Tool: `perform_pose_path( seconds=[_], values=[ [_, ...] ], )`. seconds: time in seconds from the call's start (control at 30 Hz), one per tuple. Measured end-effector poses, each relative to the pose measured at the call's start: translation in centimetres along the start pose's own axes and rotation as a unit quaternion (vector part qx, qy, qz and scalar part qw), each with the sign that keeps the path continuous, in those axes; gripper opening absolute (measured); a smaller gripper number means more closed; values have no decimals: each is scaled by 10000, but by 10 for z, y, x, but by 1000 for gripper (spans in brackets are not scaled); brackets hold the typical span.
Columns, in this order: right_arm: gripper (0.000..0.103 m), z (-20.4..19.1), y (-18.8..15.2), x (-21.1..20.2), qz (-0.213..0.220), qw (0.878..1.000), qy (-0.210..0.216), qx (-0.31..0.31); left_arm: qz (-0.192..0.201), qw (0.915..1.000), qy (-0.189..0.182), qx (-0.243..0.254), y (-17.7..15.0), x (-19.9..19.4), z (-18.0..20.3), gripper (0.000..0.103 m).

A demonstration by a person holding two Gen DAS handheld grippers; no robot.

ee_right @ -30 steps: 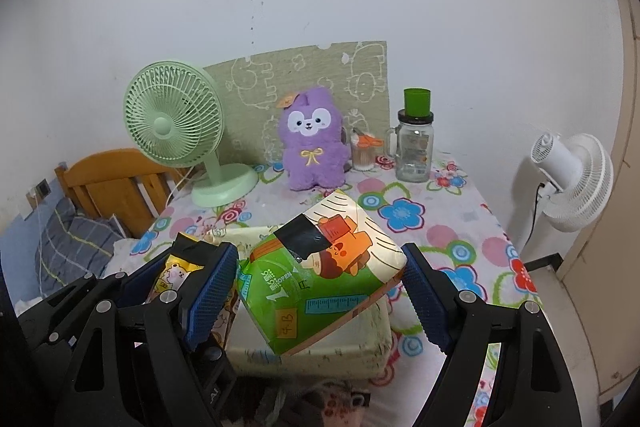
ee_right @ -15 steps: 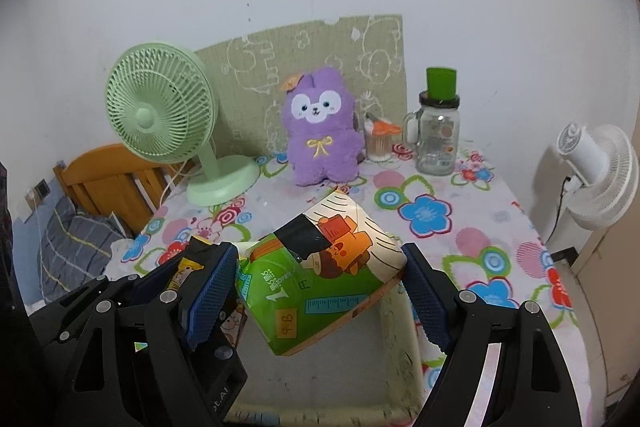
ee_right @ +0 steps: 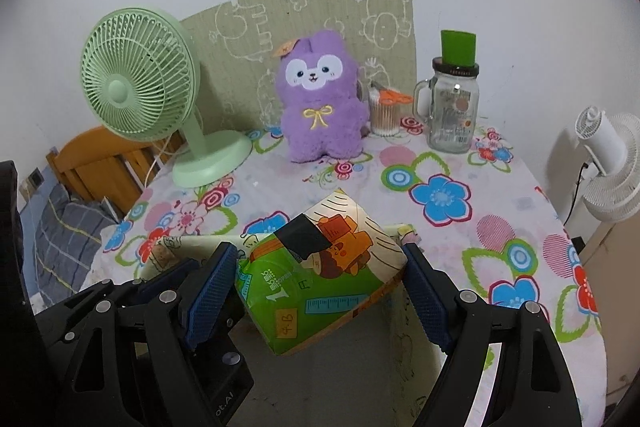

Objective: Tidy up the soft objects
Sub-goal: 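Lift and carry the snack bag and green toy box over the fabric box, then open the left tool over the box while the right releases the green toy box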

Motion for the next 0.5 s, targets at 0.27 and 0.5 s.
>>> perform_pose_path(
  seconds=[0.27, 0.5],
  values=[
    [95, -3, 2, -1, -12, 9999, -118, -40, 125, 9997, -37, 216, 3, -4, -2, 62],
    [102, -2, 3, -11, 51, 9998, -215, -10, 241, 9993, 121, 242, 3, -19, -2, 90]
  ],
)
Point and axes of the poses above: each gripper's, at about its wrist camera, not at the fingertips, and x roughly the way its jaws point, z to its right, y to its top, the point moved 3 cm from there along x, roughly the way its jaws point, and after that the axes turned 7 degrees about -y, right-handed, at the moved point
